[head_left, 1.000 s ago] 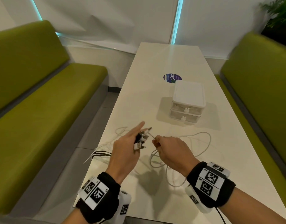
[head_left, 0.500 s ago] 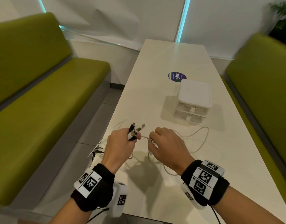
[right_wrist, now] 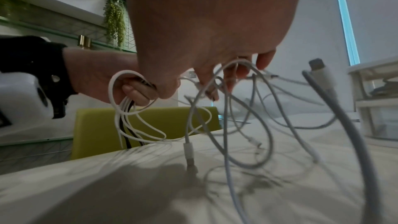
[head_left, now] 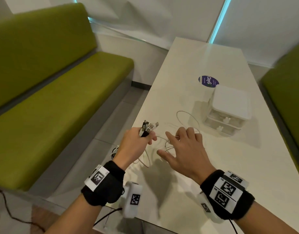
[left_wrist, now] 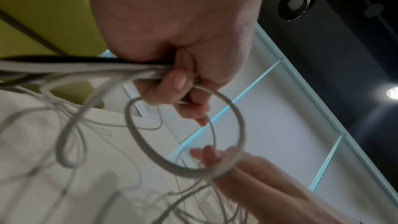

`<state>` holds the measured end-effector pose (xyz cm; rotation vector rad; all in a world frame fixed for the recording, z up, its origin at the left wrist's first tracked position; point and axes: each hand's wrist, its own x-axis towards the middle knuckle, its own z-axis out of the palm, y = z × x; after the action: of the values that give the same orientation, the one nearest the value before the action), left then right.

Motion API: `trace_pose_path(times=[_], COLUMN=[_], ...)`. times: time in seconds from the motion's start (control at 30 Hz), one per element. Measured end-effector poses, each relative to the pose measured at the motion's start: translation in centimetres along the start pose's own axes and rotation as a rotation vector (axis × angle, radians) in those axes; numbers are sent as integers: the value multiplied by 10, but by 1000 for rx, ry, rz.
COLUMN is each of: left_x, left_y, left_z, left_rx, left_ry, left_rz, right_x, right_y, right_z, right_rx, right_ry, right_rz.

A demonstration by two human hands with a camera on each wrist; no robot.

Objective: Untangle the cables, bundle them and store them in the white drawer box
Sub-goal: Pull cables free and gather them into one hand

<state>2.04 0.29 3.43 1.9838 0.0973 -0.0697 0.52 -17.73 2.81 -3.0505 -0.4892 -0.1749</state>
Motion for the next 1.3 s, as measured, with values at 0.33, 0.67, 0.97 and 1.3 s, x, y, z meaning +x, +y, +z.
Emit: trace_pose_path(times=[0.33,0.67,0.97,1.3], left_x=[20,40,38,28], left_y=[-26,-66,-43,-39], left_z=[-55,-114,-172,-100], left_rx=[63,180,-445,89], left_ry=[336,487,958,425], left_rz=[-32,-61,197,185], right_x=[3,9,6,21], right_y=[23,7,13,-16], right_z=[5,12,13,9], right_rx=[-165,-118,-63,-28], right_ry=[-158,-34,-114,55], right_rz=[167,114,82,-21])
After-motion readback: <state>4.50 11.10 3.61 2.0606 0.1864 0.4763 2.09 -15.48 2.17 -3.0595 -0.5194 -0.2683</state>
